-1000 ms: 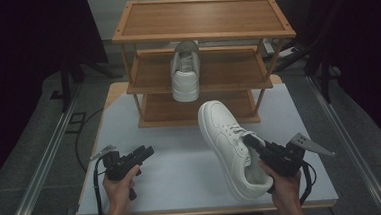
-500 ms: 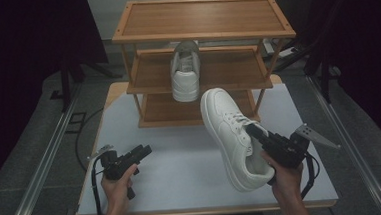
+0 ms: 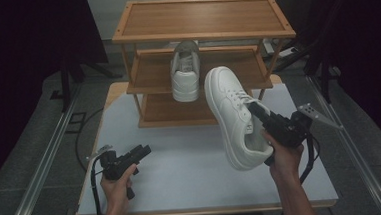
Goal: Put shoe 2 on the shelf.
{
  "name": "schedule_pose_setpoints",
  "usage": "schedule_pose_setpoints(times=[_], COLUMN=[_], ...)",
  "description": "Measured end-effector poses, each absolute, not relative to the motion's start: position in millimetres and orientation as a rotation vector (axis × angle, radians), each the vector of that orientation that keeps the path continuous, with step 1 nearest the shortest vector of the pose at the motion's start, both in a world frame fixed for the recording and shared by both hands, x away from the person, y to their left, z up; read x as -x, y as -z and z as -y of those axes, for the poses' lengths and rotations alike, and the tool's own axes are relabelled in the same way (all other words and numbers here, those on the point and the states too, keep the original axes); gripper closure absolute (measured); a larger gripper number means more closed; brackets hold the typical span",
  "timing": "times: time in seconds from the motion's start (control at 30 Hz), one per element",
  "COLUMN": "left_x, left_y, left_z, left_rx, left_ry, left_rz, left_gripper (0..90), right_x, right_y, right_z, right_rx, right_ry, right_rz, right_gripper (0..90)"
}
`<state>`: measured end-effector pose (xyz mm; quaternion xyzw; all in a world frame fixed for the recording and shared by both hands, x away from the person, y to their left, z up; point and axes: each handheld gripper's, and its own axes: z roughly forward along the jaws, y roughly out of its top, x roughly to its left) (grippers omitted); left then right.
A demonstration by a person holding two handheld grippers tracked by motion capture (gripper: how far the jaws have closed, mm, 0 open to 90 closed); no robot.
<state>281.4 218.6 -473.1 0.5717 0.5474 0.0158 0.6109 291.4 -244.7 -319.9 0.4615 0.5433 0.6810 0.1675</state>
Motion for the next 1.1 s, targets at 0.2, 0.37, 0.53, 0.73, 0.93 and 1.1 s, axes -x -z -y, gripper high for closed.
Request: schedule_pose_setpoints(times=[0.2,0.37,0.53,0.73,0.93,1.1], left_x=[-281,-281,-281,-281,-281,-281], left_y=[472,473,473,473,474,474], left_z=[-220,-221,-221,-223,-224,-226], left_rx=[-1.312,-1.314,-1.308,-1.296,-1.293,-1.290], left_ry=[-0.037,-0.038,-0.036,-0.032,-0.030,-0.032], left_rz=[-1.263,-1.261,-1.263,-1.265,-1.264,-1.263], left_gripper=[48.4,48.4,48.5,48.5,48.5,48.5], right_x=[-313,-326,-340,-357,-373,-390], right_y=[306,300,291,283,282,285], right_z=[240,237,230,221,216,211], right_rx=[-1.363,-1.379,-1.396,-1.415,-1.462,-1.519], right_ry=[-1.883,-1.856,-1.826,-1.802,-1.795,-1.786], right_rz=[-1.509,-1.490,-1.467,-1.459,-1.418,-1.380], right_gripper=[81.8,81.8,81.8,81.8,81.7,81.7])
